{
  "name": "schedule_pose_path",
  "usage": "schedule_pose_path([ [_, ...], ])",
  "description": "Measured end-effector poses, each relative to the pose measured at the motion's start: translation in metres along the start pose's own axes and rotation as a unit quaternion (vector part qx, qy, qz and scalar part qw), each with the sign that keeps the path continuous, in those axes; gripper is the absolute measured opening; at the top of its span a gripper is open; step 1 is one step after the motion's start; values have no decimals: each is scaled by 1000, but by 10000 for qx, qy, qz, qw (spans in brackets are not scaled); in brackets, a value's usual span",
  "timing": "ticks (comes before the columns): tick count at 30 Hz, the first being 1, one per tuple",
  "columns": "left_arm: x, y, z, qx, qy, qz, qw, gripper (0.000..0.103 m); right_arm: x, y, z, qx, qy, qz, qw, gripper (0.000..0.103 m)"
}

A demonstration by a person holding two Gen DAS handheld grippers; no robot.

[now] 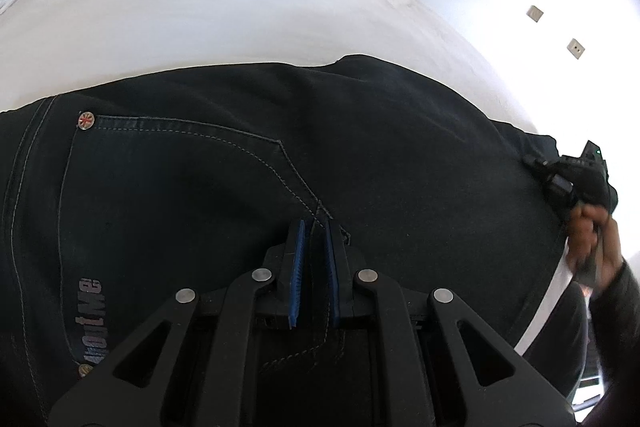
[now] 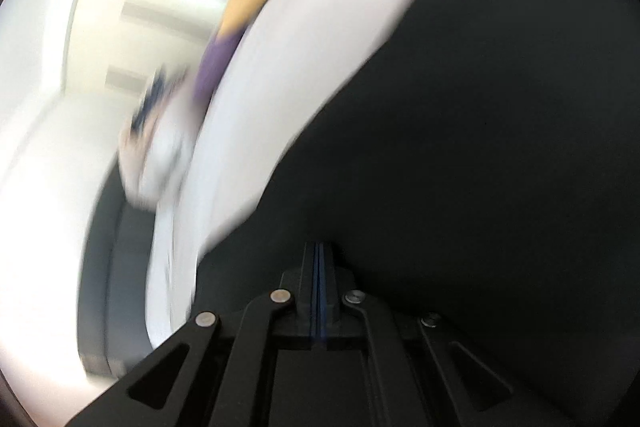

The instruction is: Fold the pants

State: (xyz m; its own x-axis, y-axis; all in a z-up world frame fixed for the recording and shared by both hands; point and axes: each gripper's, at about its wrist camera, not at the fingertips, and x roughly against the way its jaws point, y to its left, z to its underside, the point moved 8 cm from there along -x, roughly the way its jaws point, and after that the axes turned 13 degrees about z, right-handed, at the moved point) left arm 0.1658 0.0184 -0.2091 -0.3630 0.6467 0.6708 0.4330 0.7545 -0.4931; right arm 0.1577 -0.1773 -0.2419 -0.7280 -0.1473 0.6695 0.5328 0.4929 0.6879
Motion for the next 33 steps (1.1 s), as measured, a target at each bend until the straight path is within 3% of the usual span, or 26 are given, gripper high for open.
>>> schedule_pose_path([
  [3,2,-2,3,-15,-20,-15,10000,10,32,-38,-53,-184,-706,400,9965,0],
  [6,-2,-5,3,40,-83,25,10000,10,57,-57,-82,-260,-1125,640,9913,0],
  [9,4,-5,5,115,-122,-6,9999,11,96,-93,-100,-873,-1719,1249,9733,0],
  [11,16,-5,4,150,-143,-198,9996,11,119,-108,-93,-1279,-1861,995,9691,3],
  [12,21,-10,2,102,-205,-267,9994,11,126,-103,-84,-1173,-1873,957,9706,3],
  [14,28,-29,-8,-19,-369,-49,9993,11,133,-82,-58,-740,-1786,689,9787,3],
  [16,21,-57,-24,-289,-333,155,9989,11,109,-35,-24,-381,-1462,302,9881,4],
  [18,5,-78,-37,-585,-239,275,9976,11,74,16,23,185,-822,-40,9964,4],
  [21,-27,-100,-52,-860,-74,662,9941,11,3,103,94,912,229,-420,9947,5],
  [24,-60,-80,-56,-663,214,538,9961,11,-40,136,137,1328,1006,-451,9850,5],
  [26,-69,-50,-49,-353,361,308,9983,11,-58,138,146,1593,1112,-228,9807,5],
  [27,-69,-37,-47,-188,349,374,9985,11,-65,131,142,1489,1121,-128,9824,5],
  [29,-61,-16,-48,111,176,564,9982,11,-72,115,127,921,1172,-416,9880,0],
  [33,-40,23,-49,485,-4,585,9971,11,-54,85,79,578,658,-222,9959,0],
])
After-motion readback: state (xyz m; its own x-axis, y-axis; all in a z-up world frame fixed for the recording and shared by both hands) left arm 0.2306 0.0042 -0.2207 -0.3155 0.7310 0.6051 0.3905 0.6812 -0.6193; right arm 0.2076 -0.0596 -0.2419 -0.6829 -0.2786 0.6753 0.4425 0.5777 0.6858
